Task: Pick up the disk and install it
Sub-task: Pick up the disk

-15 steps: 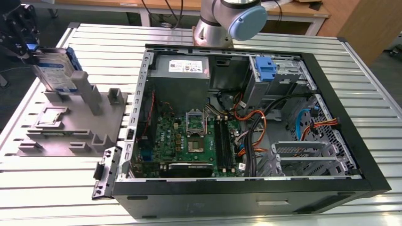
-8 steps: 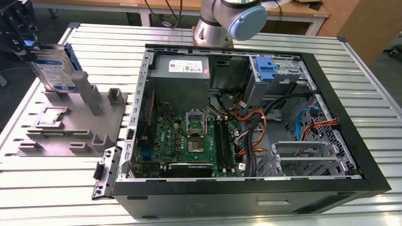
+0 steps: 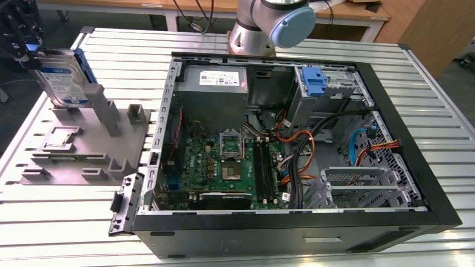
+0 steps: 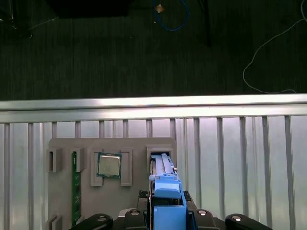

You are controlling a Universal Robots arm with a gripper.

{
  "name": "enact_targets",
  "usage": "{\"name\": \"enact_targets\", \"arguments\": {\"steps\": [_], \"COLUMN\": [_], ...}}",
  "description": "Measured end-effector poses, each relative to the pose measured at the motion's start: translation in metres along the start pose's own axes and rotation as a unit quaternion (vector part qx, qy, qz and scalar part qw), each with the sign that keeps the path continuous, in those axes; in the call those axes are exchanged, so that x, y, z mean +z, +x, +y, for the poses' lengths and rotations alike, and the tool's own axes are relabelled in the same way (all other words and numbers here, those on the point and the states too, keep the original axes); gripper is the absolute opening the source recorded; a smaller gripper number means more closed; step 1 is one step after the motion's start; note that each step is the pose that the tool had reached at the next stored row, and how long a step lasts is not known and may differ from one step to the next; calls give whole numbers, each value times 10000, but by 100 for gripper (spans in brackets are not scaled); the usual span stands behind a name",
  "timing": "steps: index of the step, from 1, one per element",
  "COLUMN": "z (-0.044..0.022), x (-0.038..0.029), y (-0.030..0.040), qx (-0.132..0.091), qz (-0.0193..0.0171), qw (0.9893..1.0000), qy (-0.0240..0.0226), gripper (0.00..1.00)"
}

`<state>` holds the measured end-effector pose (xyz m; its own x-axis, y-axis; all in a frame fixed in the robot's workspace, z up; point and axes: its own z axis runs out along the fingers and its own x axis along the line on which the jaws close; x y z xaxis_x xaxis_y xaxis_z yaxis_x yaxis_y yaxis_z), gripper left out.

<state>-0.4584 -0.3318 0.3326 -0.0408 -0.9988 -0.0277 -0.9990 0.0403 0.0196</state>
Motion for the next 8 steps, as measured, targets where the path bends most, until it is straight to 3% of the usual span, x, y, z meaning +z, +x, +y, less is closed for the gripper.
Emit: {"name": "enact_targets", "arguments": {"steps": [8], "z": [1], "x": [-42], "y": [-1], "qx": [0], "qz": [0], "qw": [10000], "qy": [-1], "gripper": [36]}}
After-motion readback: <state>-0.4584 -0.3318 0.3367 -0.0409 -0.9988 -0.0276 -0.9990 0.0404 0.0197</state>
